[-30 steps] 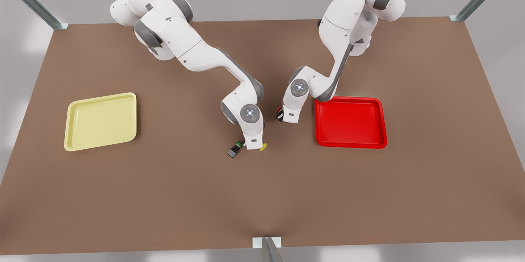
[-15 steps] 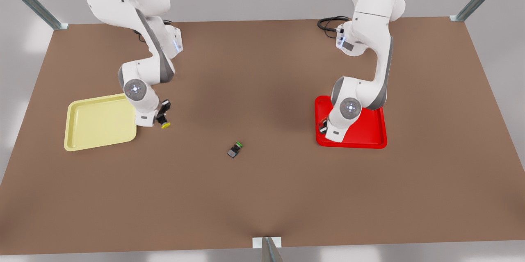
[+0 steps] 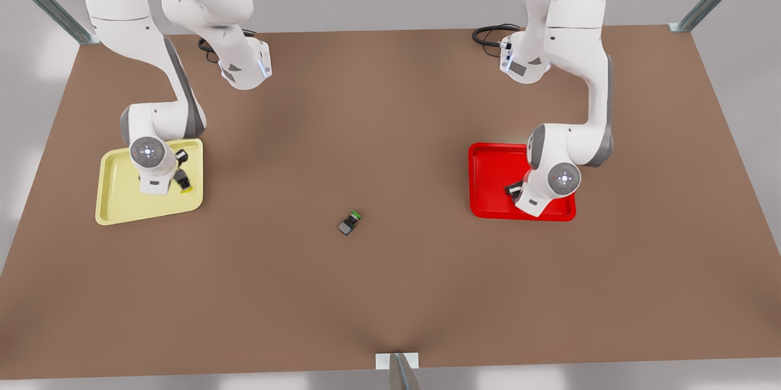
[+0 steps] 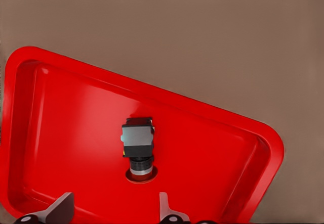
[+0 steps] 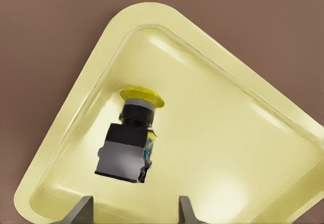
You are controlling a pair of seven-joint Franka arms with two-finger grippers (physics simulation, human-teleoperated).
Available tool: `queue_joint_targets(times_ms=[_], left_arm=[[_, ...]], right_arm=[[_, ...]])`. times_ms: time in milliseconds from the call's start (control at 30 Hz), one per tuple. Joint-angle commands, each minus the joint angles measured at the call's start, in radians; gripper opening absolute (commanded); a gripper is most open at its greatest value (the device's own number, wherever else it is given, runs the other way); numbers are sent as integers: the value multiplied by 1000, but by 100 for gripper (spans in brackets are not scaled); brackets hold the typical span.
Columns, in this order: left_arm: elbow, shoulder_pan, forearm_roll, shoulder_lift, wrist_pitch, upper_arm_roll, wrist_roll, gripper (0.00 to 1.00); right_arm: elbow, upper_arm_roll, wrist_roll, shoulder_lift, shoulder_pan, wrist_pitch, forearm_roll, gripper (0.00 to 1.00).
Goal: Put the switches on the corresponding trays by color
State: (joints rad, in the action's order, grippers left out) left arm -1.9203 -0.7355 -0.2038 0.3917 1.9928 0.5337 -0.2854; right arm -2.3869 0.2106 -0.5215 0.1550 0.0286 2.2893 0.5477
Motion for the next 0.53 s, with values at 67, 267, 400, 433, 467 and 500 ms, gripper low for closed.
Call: queue_joint_targets(times_ms=[67, 267, 400, 433, 467, 500], left_arm=[[270, 4, 6, 1, -166, 2, 98, 100], [615, 370, 265, -82, -457, -474, 163, 100], [633, 470, 340, -86, -384, -603, 190, 100], [641, 470, 342, -79, -378, -603, 190, 100], [646, 470, 342, -76, -378, -603, 189, 100], [646, 470, 342, -74, -378, -603, 189, 100]], right_arm=[[70, -7, -26, -41, 13, -91, 0, 100], [882, -103, 310, 26, 160, -668, -374, 100], [959, -96, 399, -32, 54, -814, -486, 100], [969, -164, 394, -28, -62, -820, -534, 100], [968, -172, 396, -28, -50, -812, -517, 100], [971, -172, 396, -26, -46, -814, -515, 100]])
